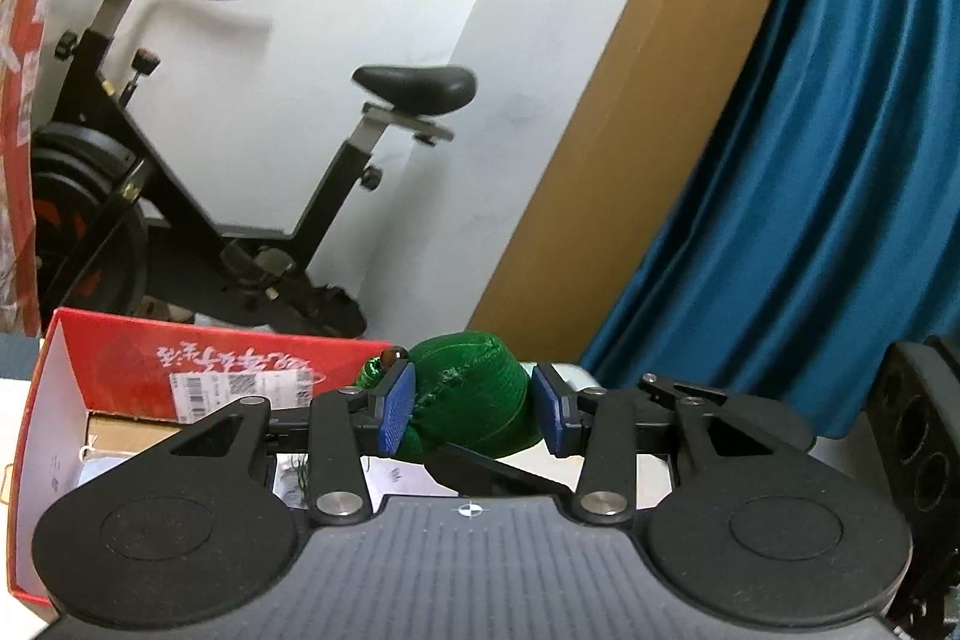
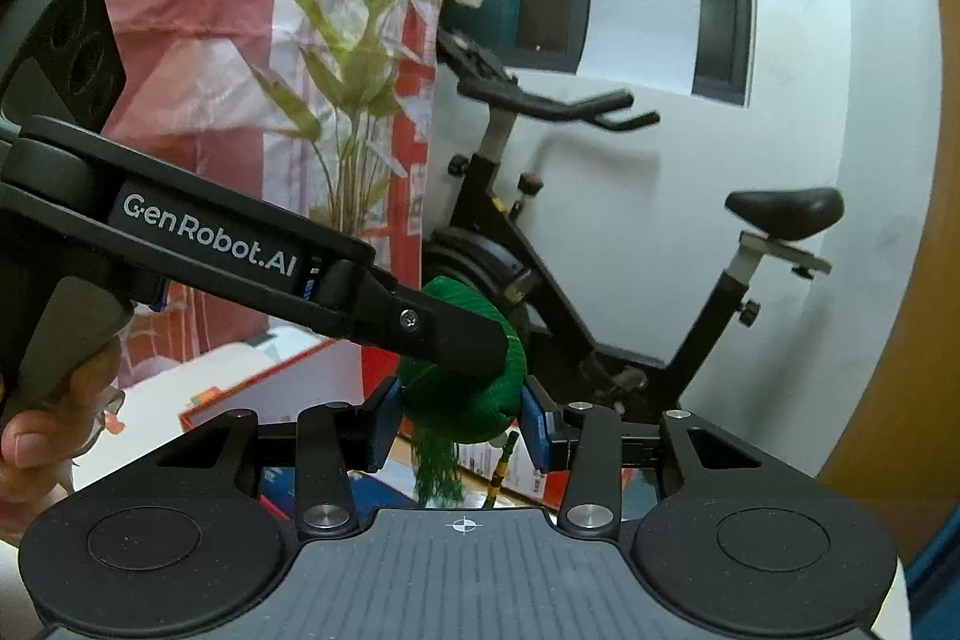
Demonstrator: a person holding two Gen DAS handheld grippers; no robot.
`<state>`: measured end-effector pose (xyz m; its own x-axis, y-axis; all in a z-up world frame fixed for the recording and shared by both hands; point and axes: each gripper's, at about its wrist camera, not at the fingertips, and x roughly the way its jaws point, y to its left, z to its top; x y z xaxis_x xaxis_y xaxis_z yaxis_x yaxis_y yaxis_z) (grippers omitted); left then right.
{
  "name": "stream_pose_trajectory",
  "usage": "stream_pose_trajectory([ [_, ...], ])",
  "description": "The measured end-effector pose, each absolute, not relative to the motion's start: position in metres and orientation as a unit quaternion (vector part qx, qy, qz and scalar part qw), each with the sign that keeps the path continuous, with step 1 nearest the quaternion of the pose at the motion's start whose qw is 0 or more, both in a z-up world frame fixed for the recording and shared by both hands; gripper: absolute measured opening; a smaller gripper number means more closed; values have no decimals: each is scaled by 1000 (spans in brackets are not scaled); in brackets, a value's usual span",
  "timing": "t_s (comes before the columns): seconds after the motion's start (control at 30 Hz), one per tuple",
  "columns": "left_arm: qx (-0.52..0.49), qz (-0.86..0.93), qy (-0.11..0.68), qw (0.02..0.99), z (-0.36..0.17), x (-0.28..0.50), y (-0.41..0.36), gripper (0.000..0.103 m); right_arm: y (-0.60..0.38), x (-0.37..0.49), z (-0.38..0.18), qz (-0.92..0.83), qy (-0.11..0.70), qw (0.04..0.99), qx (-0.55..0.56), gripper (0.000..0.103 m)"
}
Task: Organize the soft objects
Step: 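Lift the green pouch with both tools up toward the red box, then lower the green pouch into the red box and open both tools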
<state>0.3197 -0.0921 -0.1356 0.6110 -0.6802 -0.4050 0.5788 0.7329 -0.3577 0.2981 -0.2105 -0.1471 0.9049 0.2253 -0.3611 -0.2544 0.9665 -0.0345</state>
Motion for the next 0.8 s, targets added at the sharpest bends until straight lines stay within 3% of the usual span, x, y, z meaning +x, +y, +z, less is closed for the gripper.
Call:
stream_pose_trajectory([
  [0.27, -98, -335, 306, 885, -173, 355, -92, 45, -211, 330, -189, 127, 210, 968, -51, 38],
  [0.63, -87, -342, 223, 909, -123, 348, -87, 45, -212, 332, -143, 117, 135, 980, -82, 38],
  [0.8, -86, -338, 253, 902, -136, 353, -92, 45, -215, 335, -160, 121, 162, 977, -71, 38],
])
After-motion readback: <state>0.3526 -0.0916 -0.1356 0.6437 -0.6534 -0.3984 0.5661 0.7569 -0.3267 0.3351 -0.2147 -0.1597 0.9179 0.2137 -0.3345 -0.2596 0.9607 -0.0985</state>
